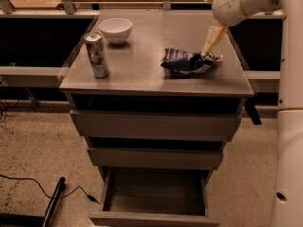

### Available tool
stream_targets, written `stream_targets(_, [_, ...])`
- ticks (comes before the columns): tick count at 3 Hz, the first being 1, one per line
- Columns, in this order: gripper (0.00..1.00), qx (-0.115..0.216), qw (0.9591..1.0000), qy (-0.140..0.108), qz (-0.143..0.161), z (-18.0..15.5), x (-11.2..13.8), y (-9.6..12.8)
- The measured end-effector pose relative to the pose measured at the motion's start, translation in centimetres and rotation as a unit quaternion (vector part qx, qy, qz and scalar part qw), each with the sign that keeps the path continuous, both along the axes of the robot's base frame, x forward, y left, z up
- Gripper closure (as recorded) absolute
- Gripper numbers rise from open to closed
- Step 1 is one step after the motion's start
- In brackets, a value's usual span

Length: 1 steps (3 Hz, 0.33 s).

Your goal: Pick blue chip bag from bottom drawer and place on counter

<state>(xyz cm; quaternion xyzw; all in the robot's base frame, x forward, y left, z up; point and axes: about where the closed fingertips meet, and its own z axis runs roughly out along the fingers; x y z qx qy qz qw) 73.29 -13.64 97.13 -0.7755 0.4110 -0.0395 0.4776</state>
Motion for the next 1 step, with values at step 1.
stream_targets(1, [0.00, 0.014, 0.9982, -0.056, -0.012, 6.51, -2.52, -3.23])
